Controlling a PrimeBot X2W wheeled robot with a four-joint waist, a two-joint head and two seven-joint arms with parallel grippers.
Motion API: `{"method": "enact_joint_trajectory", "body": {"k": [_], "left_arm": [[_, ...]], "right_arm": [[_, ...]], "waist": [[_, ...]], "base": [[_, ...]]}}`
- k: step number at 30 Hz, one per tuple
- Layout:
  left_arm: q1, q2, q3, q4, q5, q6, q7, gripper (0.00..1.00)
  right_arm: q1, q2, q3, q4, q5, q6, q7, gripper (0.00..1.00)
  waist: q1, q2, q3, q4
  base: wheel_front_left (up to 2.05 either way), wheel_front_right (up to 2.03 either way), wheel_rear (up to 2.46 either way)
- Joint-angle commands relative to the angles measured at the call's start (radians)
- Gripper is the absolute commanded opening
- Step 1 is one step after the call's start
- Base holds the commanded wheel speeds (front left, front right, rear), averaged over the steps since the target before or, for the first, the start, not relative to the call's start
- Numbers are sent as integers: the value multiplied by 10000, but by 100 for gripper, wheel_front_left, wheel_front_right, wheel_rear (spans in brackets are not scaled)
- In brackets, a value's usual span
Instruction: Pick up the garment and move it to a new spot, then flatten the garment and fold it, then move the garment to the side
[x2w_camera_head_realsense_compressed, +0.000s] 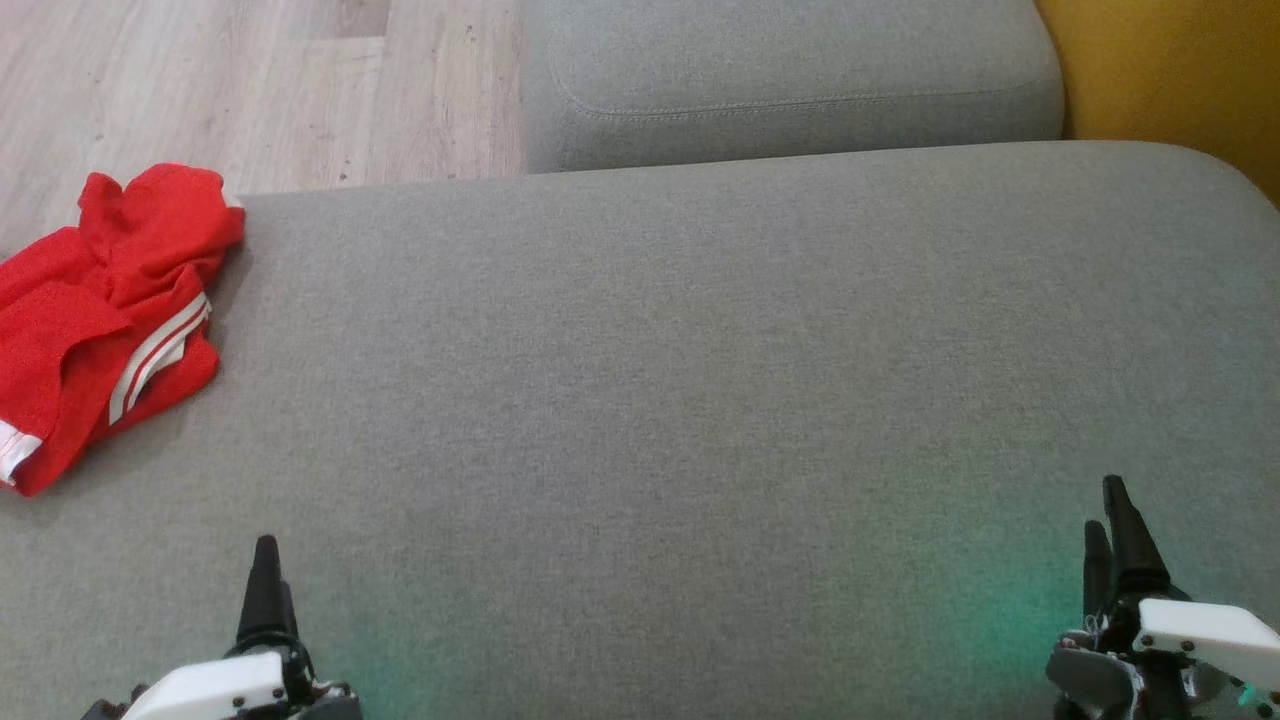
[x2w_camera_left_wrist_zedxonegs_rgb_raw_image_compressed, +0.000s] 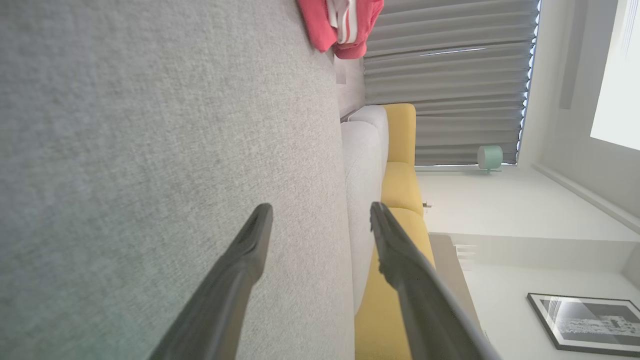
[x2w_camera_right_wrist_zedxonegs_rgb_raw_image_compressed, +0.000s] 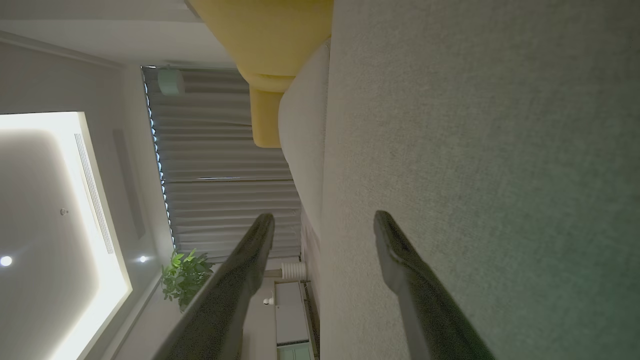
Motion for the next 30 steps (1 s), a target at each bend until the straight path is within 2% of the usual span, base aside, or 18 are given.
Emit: {"method": "enact_joint_trajectory", "body": {"k": [1, 10, 16, 30], "left_arm": [[-305, 56, -31, -407, 220, 35, -89, 100], [-333, 62, -233, -873, 1371, 228, -356, 100], [-376, 66, -527, -1096, 2560, 320, -564, 100], [-222, 76, -1053, -1360, 5327, 415, -980, 100]], "right_arm": [[-243, -29, 94, -409, -185, 15, -115, 100], [-256, -35, 196, -617, -1516, 20, -381, 100], [-243, -41, 340, -954, -2922, 25, -587, 100], [-116, -51, 780, -1397, -5295, 34, -1000, 100]], "waist": [[0, 0, -6, 5], [0, 0, -46, 64], [0, 0, -65, 132], [0, 0, -112, 225]], "base": [[0, 0, 0], [0, 0, 0], [0, 0, 0], [0, 0, 0]]}}
